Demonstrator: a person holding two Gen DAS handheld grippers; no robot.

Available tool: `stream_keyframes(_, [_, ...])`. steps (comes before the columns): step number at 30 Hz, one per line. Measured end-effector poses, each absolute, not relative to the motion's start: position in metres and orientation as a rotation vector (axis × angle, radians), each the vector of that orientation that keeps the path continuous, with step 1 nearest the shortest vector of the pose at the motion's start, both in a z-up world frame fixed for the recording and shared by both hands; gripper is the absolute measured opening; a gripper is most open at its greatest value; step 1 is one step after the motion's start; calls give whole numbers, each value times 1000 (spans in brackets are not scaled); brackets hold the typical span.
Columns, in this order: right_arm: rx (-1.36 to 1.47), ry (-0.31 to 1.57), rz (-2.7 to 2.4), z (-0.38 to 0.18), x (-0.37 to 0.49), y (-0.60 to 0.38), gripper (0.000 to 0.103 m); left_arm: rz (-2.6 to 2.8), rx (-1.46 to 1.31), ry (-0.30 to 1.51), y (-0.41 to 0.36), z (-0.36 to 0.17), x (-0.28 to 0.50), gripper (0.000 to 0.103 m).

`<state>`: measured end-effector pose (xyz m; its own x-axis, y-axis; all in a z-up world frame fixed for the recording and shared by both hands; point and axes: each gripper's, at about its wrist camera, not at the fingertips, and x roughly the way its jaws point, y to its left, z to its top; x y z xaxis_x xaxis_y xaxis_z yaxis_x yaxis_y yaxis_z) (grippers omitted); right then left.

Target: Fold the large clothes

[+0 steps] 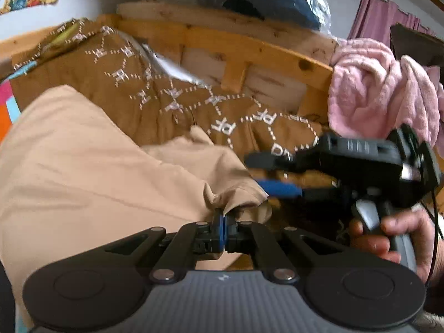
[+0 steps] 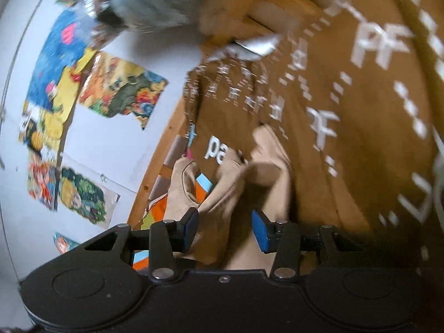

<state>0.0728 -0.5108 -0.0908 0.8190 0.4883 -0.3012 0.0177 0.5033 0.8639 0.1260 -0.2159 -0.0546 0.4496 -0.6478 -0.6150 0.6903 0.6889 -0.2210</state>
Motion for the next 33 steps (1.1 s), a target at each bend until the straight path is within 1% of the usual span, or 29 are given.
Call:
stream_keyframes(5, [1057, 552, 343, -87, 87, -510, 47, -842, 73, 740, -220, -61, 121, 0])
stream_keyframes(7, [992, 560, 313, -80, 101, -504, 47, -853, 58, 736, -217, -59, 120, 0])
stream_keyframes(8, [916, 563, 292, -73, 108, -497, 47, -860, 55, 729, -216, -57, 119, 0])
stream_keyframes(9, [833, 567, 283, -67, 115, -490, 43, -865, 54, 721, -216, -55, 118, 0])
stream_keyframes(11, [699, 561, 274, -58, 123, -478, 28, -874, 44, 711, -218, -51, 118, 0])
stream_keyframes(12, [622, 545, 267, -51, 126, -473, 9, -879, 35, 708, -220, -48, 118, 0])
stream_keyframes(13, [563, 526, 258, -47, 124, -470, 4, -878, 31, 706, -225, -47, 118, 0])
stream_keyframes(15, [447, 453, 244, -31, 117, -466, 2, -865, 30, 713, -235, -47, 119, 0])
stream_keyframes(18, [313, 423, 186, -22, 114, -460, 2, -846, 76, 762, -252, -69, 123, 0])
stream_keyframes(21, [185, 497, 112, -37, 122, -455, 2, -862, 55, 794, -249, -82, 127, 0])
stream_keyframes(24, [145, 576, 60, -65, 127, -461, 3, -908, 8, 809, -238, -75, 131, 2])
stream_keyframes(25, [153, 582, 61, -73, 125, -465, 3, -931, -17, 819, -233, -70, 132, 6])
stream_keyframes(27, [145, 575, 64, -79, 122, -467, 3, -953, -77, 832, -219, -60, 133, 7])
stream_keyframes(29, [106, 578, 61, -79, 121, -462, 4, -968, -129, 848, -204, -50, 130, 21])
stream_keyframes(31, [78, 583, 55, -81, 121, -460, 4, -945, -148, 843, -186, -38, 124, 46])
stream_keyframes(32, [78, 583, 54, -82, 122, -460, 4, -923, -148, 825, -174, -32, 120, 49])
stream_keyframes(33, [81, 584, 53, -82, 122, -460, 5, -895, -147, 811, -163, -26, 120, 50])
